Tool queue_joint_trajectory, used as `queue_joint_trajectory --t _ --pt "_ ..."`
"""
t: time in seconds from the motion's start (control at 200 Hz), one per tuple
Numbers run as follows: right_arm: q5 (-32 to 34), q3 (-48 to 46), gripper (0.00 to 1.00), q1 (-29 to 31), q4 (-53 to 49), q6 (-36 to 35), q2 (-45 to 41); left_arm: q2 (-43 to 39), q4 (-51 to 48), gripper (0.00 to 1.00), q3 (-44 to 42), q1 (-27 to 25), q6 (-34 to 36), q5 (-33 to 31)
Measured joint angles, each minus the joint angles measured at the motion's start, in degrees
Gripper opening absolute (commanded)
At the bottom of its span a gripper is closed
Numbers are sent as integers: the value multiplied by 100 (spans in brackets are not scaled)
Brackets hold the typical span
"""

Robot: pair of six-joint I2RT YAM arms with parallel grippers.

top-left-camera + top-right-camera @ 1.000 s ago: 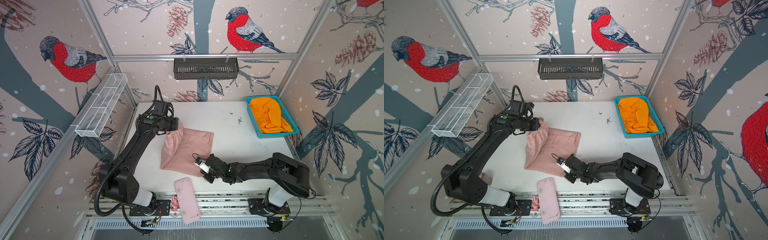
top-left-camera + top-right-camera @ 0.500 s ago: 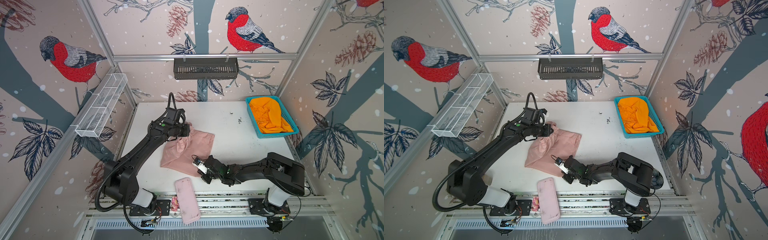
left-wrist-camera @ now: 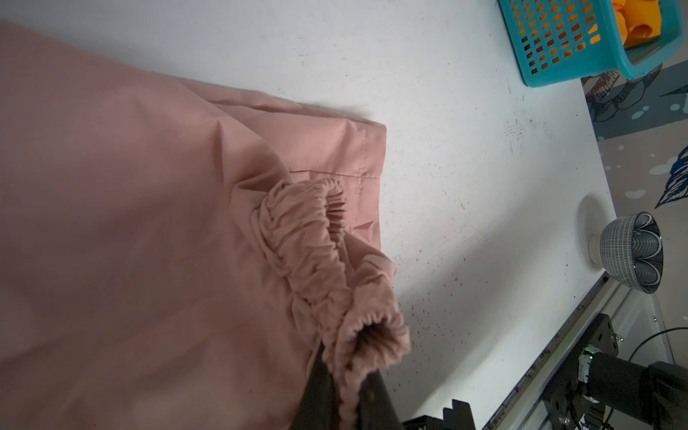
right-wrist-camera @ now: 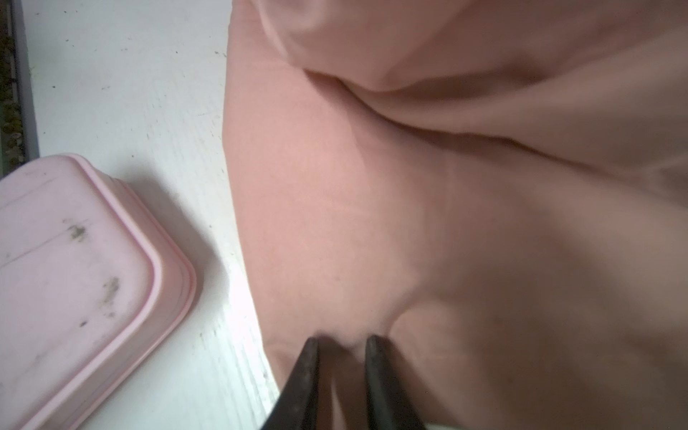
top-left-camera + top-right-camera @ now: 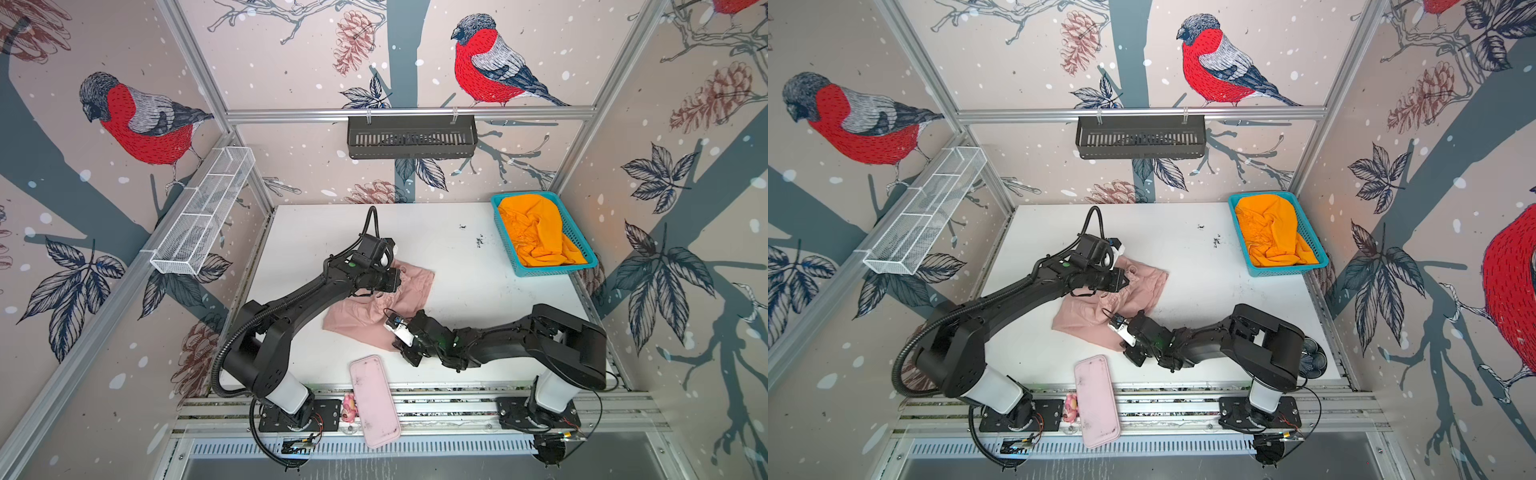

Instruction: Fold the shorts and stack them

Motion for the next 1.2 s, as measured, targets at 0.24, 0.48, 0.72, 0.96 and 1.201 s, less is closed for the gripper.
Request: queue_joint_trajectory --t 0.24,0.48,0.72,0.96,1.201 --pt "13 -302 49 -11 -404 17 -1080 26 -101 89 426 -122 -2 83" --pt "9 -221 35 -101 -1126 24 -2267 -407 -874 97 1453 26 105 -909" --pt "-234 544 20 -734 -1080 37 -1875 -1453 -1073 94 688 1141 87 -1963" --pt "-817 557 9 -1172 -678 2 -640 -2026 -581 49 -505 1473 -151 -1777" --pt "-1429 44 15 -1432 -431 343 -234 -1888 61 27 -1541 1482 -424 -841"
